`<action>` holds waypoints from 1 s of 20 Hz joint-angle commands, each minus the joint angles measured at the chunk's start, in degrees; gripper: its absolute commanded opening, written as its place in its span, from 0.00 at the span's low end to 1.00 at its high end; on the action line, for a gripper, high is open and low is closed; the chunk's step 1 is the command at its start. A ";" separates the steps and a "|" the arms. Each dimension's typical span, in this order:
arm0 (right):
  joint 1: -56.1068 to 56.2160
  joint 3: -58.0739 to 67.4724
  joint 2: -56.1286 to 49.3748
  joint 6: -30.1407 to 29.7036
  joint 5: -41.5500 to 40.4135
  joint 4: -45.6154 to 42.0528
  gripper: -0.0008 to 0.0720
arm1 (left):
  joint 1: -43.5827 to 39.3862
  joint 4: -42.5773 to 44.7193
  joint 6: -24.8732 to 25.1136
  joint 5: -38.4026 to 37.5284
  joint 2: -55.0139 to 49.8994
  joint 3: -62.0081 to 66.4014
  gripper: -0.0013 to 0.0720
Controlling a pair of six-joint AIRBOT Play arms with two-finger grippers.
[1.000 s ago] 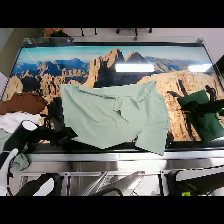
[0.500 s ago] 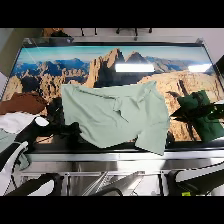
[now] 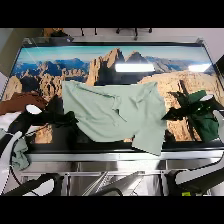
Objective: Fold the shirts.
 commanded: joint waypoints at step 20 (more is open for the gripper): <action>-3.30 38.99 32.83 -5.79 -15.45 33.40 0.04 | 20.20 -6.47 1.70 -16.57 20.70 63.49 0.04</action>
